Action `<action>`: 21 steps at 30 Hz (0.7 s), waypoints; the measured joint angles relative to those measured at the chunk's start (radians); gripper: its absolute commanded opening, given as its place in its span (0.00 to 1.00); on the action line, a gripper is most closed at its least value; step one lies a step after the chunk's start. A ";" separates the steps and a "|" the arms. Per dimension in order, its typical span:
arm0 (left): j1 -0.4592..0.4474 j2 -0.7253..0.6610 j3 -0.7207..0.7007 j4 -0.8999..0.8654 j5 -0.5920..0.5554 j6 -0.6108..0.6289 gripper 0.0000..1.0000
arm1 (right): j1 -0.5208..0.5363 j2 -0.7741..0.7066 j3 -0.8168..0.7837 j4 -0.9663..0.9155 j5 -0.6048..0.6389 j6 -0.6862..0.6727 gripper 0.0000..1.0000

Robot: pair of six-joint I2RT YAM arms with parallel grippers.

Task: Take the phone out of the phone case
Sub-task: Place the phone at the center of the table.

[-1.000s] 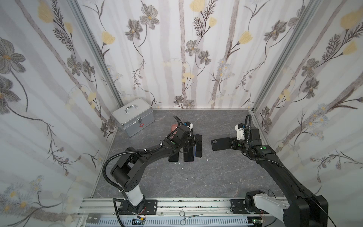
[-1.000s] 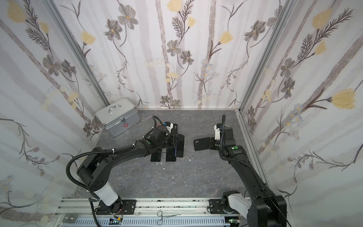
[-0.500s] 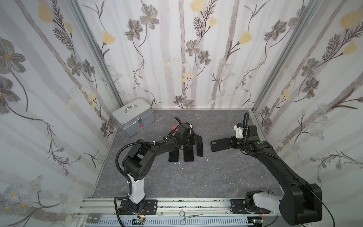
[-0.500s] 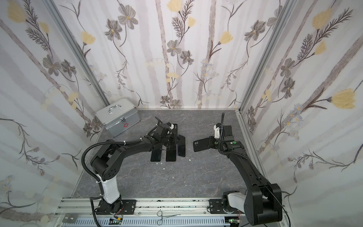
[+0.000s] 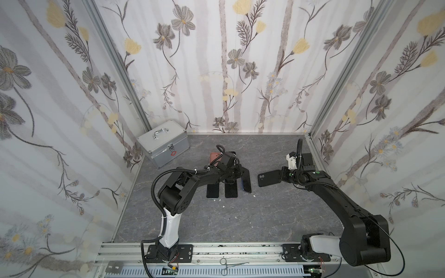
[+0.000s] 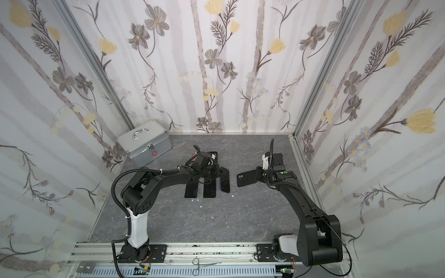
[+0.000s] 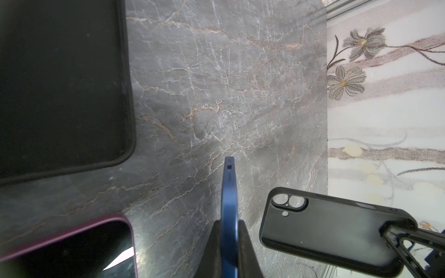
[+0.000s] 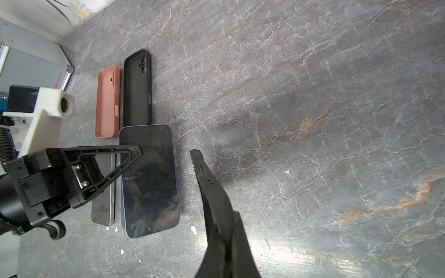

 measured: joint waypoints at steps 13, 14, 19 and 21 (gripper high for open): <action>-0.020 0.039 0.002 0.023 0.022 -0.041 0.00 | 0.000 0.077 -0.005 0.048 -0.044 0.037 0.00; -0.022 0.041 0.002 0.024 0.023 -0.043 0.00 | 0.000 0.082 -0.005 0.051 -0.044 0.038 0.00; -0.026 0.053 0.006 0.039 0.030 -0.059 0.00 | 0.000 0.096 -0.012 0.069 -0.043 0.038 0.00; -0.026 0.056 0.006 0.043 0.034 -0.062 0.02 | 0.000 0.103 -0.012 0.074 -0.043 0.037 0.00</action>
